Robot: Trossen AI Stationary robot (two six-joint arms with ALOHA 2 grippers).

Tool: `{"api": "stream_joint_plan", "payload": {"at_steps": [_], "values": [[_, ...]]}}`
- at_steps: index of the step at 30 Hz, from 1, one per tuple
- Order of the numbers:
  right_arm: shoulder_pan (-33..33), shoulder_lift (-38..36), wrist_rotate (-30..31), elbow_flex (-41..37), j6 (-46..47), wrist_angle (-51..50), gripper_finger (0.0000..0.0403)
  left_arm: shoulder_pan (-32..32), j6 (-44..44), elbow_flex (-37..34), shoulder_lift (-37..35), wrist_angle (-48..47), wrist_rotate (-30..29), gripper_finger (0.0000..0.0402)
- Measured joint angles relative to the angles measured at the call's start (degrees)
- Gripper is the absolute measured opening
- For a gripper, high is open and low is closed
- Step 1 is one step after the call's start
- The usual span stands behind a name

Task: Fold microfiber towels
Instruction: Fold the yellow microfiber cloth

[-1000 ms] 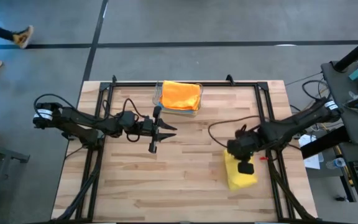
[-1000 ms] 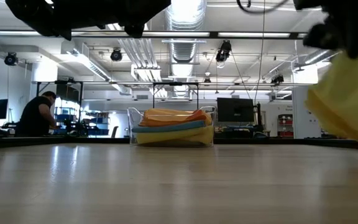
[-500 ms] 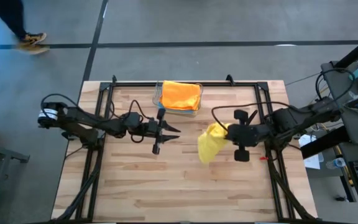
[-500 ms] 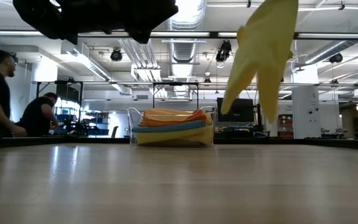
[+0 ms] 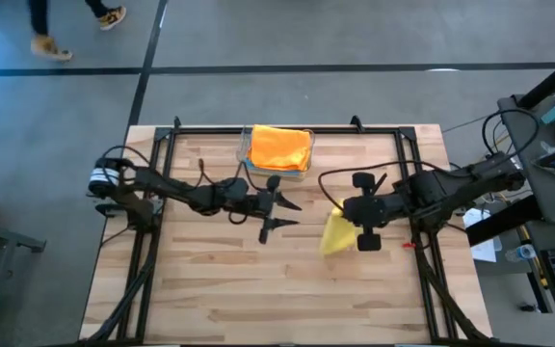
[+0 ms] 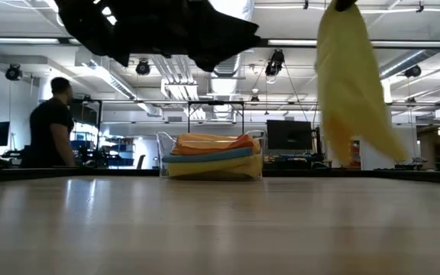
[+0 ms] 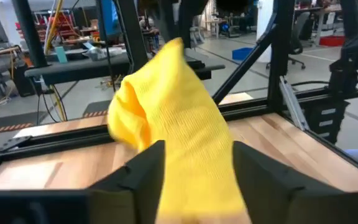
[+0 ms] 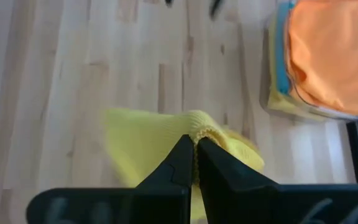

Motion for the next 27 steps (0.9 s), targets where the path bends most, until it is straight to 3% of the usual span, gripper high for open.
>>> {"api": "stream_joint_plan", "payload": {"at_steps": [5,9,27], "values": [[0.0,2.2,-1.4,1.7,-1.7,0.1,0.0009,0.0,0.0,4.3,5.7,0.1,-4.1,0.023],[0.0,3.9,-2.0,3.5,-2.3,0.0,0.0009,0.1,0.0,6.5,9.3,0.1,-7.7,0.0255],[0.0,5.4,-4.7,5.7,-2.9,-0.5,0.0009,0.1,0.0,10.2,13.6,0.2,-8.8,0.026]]}}
